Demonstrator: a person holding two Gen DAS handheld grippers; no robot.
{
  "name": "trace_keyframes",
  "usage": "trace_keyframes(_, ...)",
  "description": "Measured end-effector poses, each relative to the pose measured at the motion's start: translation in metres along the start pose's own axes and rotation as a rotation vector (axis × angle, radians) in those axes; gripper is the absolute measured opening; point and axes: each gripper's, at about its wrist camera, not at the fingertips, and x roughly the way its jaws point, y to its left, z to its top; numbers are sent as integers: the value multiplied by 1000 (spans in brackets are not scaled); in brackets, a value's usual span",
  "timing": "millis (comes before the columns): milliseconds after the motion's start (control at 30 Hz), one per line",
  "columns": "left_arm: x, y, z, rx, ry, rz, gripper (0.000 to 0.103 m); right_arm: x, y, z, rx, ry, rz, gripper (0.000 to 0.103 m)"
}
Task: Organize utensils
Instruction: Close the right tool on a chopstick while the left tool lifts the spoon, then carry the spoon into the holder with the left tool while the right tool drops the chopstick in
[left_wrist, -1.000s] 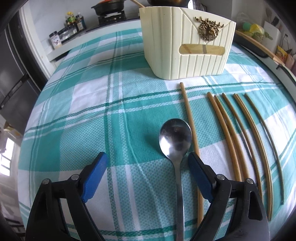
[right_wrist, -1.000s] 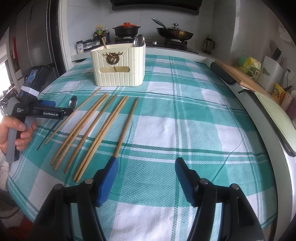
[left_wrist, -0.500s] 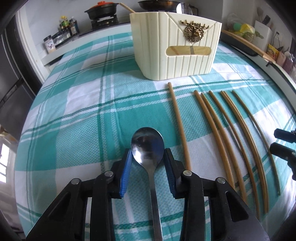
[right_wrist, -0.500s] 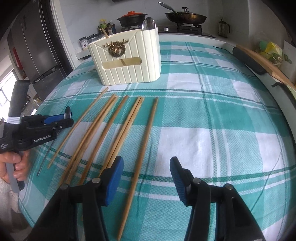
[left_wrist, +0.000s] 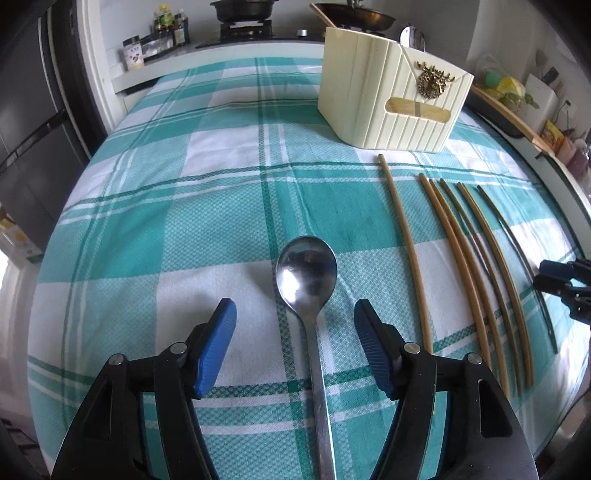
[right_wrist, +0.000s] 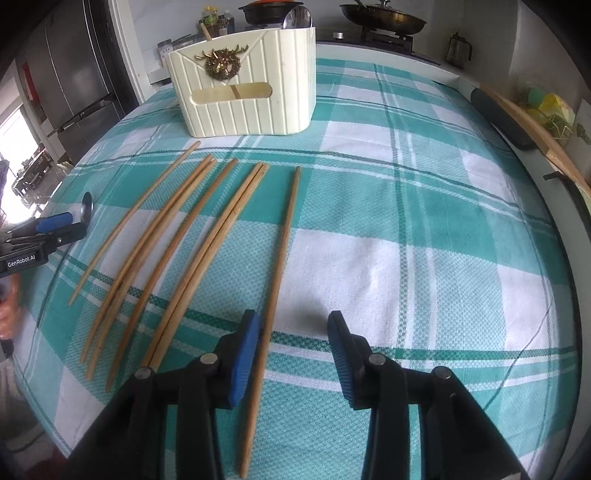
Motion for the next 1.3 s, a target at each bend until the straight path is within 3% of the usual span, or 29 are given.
trace_keyframes(233, 11, -14, 7, 10, 25, 83, 71, 30, 5, 51, -73, 51, -31, 42)
trace_keyframes(300, 12, -16, 10, 6, 22, 65, 55, 40, 5, 70, -66, 36, -41, 44)
trace_keyframes(333, 12, -17, 12, 11, 16, 62, 36, 44, 5, 77, -58, 25, -44, 42)
trace_keyframes(433, 13, -18, 16, 21, 5, 58, 35, 50, 3, 93, -29, 16, -46, 6)
trace_keyframes(467, 12, -17, 17, 18, 3, 54, 35, 49, -2, 95, 3, 12, -25, 5)
trace_keyframes(667, -38, -7, 16, -14, -112, 6, 35, -18, -16, 82, 119, -167, 115, 5)
trace_keyframes(833, -94, -5, 7, -34, -231, -32, 35, -96, 0, 60, 91, -342, 169, 5)
trace_keyframes(1033, -144, -7, -3, -52, -330, -56, 35, -165, 21, 36, 15, -518, 154, 5)
trace_keyframes(1300, -172, -12, 1, -63, -388, -89, 35, -192, 27, 27, 2, -620, 126, 5)
